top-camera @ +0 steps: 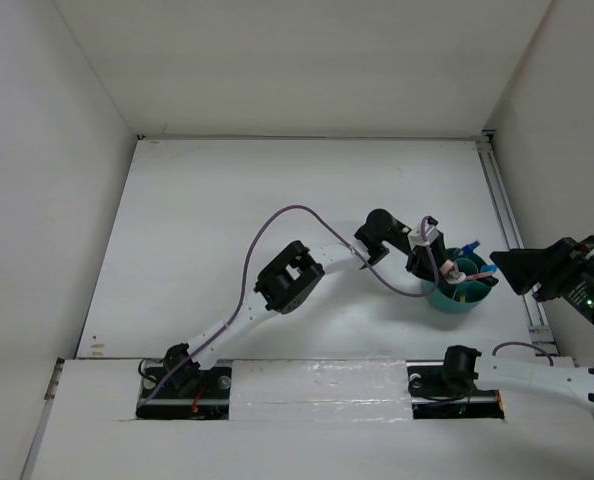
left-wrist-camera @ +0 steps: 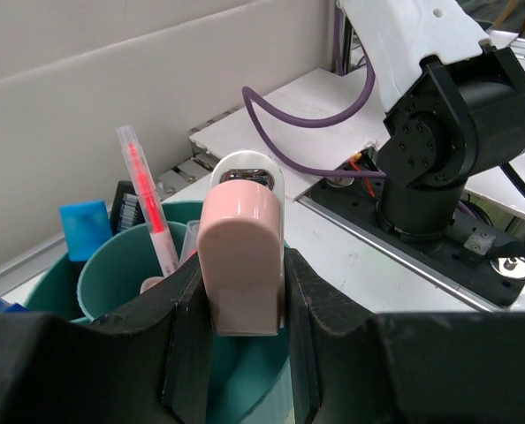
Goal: Sort the stationery into containers
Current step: Place the stapler in the storage box.
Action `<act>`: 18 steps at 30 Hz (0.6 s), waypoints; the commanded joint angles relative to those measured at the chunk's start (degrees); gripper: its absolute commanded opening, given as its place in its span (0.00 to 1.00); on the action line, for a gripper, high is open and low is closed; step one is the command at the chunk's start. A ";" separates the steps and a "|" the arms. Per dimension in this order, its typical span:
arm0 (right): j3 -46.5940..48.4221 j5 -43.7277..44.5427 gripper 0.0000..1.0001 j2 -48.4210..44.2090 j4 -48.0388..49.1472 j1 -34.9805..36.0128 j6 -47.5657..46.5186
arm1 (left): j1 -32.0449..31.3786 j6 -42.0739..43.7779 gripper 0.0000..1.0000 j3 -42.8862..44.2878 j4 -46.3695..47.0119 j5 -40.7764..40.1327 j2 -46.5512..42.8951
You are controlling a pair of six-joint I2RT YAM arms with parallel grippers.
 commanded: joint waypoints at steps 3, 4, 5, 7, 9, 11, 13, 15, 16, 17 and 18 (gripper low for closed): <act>-0.74 -1.03 0.58 -0.21 2.81 0.44 -0.68 | -0.16 -2.01 0.02 0.54 13.39 -0.32 -0.66; -0.74 -1.03 0.58 -0.21 2.81 0.44 -0.68 | -0.16 -2.01 0.03 0.53 13.39 -0.32 -0.66; -0.74 -1.03 0.58 -0.21 2.81 0.44 -0.68 | -0.16 -2.01 0.03 0.53 13.39 -0.32 -0.66; -0.74 -1.03 0.58 -0.21 2.81 0.44 -1.20 | -0.16 -2.01 0.03 0.53 14.00 -0.32 -0.14; -0.74 -1.03 0.58 -0.21 2.81 0.44 -1.21 | -0.16 -2.01 0.03 0.53 14.53 -0.85 -0.14; -0.74 -1.03 0.58 -0.21 2.81 0.44 -1.21 | -0.16 -2.01 0.04 0.53 14.53 -0.85 -0.14; -1.26 -1.64 0.58 -0.21 2.81 0.44 -1.21 | -0.16 -2.01 0.08 0.53 14.53 -1.37 -0.14; -1.27 -1.65 0.58 -0.21 2.81 0.44 -1.21 | -0.16 -2.54 0.12 0.53 15.06 -1.37 0.39; -1.27 -1.65 0.58 -0.21 3.34 0.44 -1.21 | -0.16 -3.06 0.13 0.53 16.10 -1.37 0.39; -1.27 -1.65 0.58 -0.21 3.34 0.44 -1.21 | -0.16 -3.85 0.13 0.53 16.64 -1.37 0.39; -1.27 -2.17 0.58 -0.21 3.34 0.44 -1.21 | -0.16 -3.86 0.16 0.53 16.64 -1.90 0.39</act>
